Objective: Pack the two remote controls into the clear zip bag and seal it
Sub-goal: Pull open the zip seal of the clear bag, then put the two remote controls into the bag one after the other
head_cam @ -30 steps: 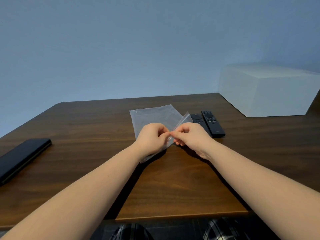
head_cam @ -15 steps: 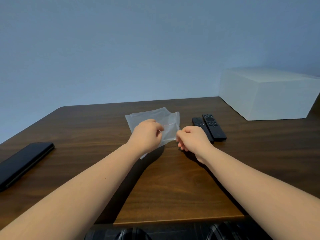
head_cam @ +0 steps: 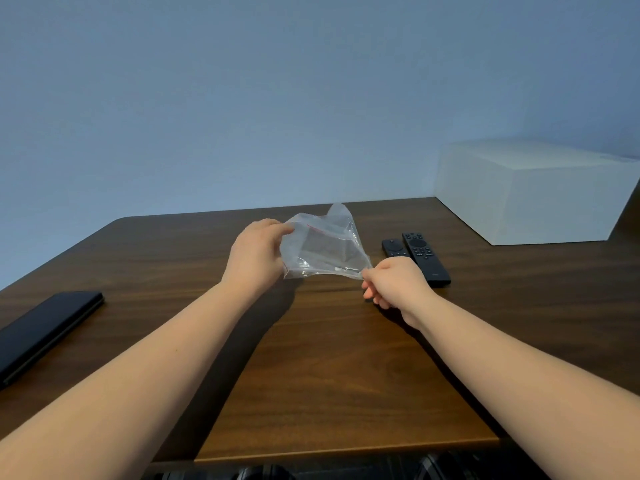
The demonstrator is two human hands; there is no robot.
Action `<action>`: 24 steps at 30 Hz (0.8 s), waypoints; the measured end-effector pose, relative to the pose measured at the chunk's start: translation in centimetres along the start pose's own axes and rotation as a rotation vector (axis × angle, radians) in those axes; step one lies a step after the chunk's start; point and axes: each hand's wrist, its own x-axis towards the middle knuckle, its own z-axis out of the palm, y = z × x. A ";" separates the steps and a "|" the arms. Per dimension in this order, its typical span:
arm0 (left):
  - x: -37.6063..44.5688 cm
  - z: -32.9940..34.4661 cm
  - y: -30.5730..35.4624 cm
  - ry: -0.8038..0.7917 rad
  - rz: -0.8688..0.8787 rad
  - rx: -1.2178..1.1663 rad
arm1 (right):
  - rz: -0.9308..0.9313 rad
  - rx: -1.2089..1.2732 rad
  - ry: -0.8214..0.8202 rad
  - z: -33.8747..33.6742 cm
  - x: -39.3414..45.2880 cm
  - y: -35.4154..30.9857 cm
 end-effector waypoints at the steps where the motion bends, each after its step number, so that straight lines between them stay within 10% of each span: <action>1: 0.0 -0.1 -0.3 0.012 0.004 -0.009 | -0.037 -0.031 0.027 0.1 0.2 0.2; 8: -1.5 0.7 0.4 -0.020 0.016 -0.092 | -0.398 -0.505 0.379 -0.3 0.3 1.8; 13: -1.8 1.4 0.6 -0.034 0.066 -0.025 | -0.302 -0.891 0.384 -1.6 0.3 2.6; 24: -2.2 1.5 1.5 -0.065 -0.008 -0.086 | -0.335 -0.929 0.420 -1.8 0.1 2.3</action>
